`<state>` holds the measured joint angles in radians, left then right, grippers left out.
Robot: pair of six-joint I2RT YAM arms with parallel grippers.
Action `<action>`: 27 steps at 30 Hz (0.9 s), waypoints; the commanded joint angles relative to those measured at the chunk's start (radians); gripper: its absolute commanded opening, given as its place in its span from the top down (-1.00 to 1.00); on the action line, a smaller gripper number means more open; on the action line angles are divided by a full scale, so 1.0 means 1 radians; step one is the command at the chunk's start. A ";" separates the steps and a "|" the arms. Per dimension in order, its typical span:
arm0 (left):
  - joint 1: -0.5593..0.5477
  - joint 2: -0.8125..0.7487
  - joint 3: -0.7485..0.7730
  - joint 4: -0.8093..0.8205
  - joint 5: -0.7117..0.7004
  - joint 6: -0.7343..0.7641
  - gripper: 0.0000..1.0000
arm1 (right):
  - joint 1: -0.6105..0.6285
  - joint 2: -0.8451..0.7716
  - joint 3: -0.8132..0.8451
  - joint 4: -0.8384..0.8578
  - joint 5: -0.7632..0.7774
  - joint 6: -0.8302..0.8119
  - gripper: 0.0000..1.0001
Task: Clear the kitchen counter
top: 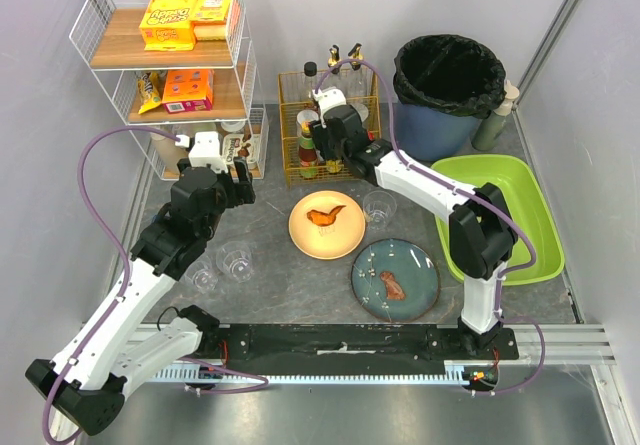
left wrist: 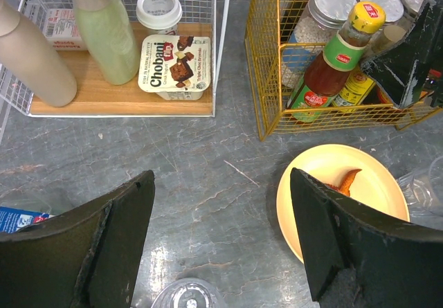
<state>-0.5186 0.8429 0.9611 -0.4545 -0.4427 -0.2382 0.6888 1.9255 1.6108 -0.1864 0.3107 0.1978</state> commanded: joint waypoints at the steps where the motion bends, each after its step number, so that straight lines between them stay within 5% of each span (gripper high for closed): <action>1: -0.001 0.002 0.004 0.030 -0.001 -0.026 -0.69 | -0.005 -0.083 -0.003 0.030 0.002 -0.006 -0.31; 8: 0.000 0.008 0.007 0.030 0.038 -0.032 -0.71 | -0.005 -0.241 -0.034 -0.048 0.022 -0.006 -0.61; 15: 0.000 0.065 0.024 0.005 0.159 -0.150 -0.88 | -0.005 -0.492 -0.215 -0.103 0.067 -0.012 -0.69; 27: 0.000 0.232 -0.159 0.105 0.496 -0.412 -0.72 | -0.005 -0.815 -0.505 -0.180 -0.065 0.156 -0.72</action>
<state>-0.5186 1.0283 0.8692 -0.4404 -0.0986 -0.5152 0.6888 1.1812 1.1702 -0.3515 0.3222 0.2691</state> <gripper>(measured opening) 0.879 0.860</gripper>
